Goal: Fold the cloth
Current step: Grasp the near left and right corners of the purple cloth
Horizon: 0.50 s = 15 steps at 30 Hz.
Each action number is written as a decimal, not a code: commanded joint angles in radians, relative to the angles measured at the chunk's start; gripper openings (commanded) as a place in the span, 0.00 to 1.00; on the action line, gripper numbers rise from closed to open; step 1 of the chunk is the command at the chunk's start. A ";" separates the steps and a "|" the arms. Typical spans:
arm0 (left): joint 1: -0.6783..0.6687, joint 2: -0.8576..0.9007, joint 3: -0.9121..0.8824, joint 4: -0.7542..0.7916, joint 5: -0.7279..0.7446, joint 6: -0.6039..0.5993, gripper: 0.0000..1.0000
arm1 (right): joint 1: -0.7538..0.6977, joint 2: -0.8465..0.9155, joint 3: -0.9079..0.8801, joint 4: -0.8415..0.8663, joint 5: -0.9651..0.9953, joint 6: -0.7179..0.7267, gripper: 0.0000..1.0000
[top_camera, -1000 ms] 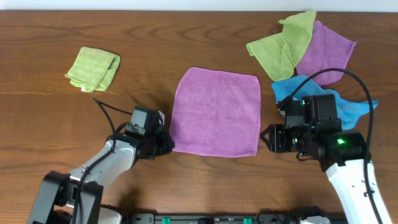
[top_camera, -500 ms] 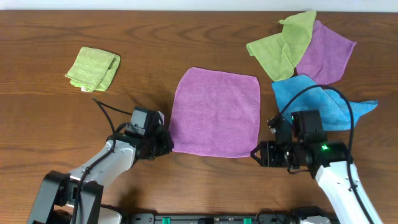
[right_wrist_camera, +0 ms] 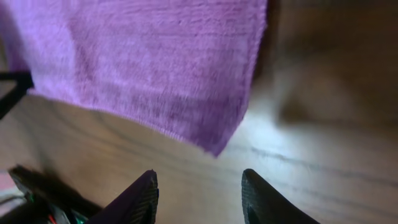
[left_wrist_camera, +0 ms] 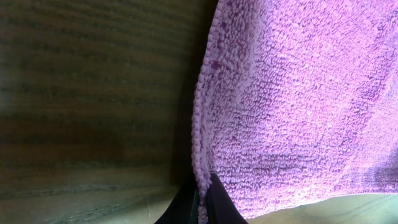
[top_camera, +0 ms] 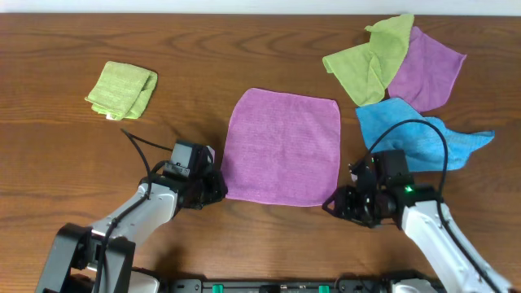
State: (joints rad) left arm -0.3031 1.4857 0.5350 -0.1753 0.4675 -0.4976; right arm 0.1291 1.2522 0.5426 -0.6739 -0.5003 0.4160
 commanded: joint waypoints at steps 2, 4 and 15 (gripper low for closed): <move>0.001 0.031 -0.029 -0.024 -0.029 -0.001 0.06 | -0.002 0.065 -0.004 0.054 -0.012 0.101 0.42; 0.001 0.031 -0.029 -0.024 -0.029 -0.001 0.06 | -0.002 0.088 -0.004 0.084 -0.013 0.117 0.42; 0.001 0.031 -0.029 -0.023 -0.029 -0.027 0.06 | -0.002 0.129 -0.004 0.111 -0.013 0.130 0.01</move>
State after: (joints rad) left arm -0.3031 1.4857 0.5350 -0.1764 0.4690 -0.5026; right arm 0.1291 1.3769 0.5411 -0.5659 -0.5030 0.5381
